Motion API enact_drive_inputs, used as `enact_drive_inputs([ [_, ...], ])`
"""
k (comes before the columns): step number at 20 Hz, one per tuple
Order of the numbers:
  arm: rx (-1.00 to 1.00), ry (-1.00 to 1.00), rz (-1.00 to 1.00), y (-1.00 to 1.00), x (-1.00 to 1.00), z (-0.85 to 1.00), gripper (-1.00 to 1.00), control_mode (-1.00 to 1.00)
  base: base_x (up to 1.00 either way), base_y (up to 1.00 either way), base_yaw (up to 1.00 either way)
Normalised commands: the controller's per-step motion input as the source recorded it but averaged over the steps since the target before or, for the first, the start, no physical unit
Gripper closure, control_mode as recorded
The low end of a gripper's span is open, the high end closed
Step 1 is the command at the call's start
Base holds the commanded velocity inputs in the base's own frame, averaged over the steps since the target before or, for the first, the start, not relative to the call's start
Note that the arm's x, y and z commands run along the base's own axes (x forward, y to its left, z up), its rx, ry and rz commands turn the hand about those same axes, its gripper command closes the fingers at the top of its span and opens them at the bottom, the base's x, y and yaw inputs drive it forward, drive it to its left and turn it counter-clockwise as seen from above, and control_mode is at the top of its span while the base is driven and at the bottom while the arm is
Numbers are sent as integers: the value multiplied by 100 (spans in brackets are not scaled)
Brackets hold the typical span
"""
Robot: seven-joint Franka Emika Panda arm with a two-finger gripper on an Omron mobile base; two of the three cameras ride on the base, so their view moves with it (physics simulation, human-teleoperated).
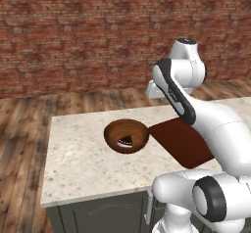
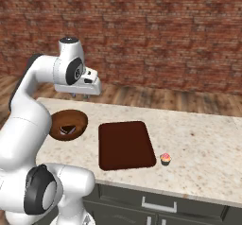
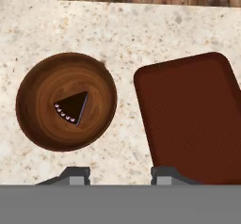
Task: Place the bowl with cake and the cupcake onto the tray.
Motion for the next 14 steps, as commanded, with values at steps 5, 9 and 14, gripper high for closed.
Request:
enact_drive_inputs([
  [5, -1, 0, 0, 0, -13, -22, -100, -100, 0, 0, 0],
  [9, 0, 0, 0, 6, -3, -53, -100, -100, 0, 0, 0],
  [14, 0, 0, 0, 22, 16, -55, -100, -100, 0, 0, 0],
])
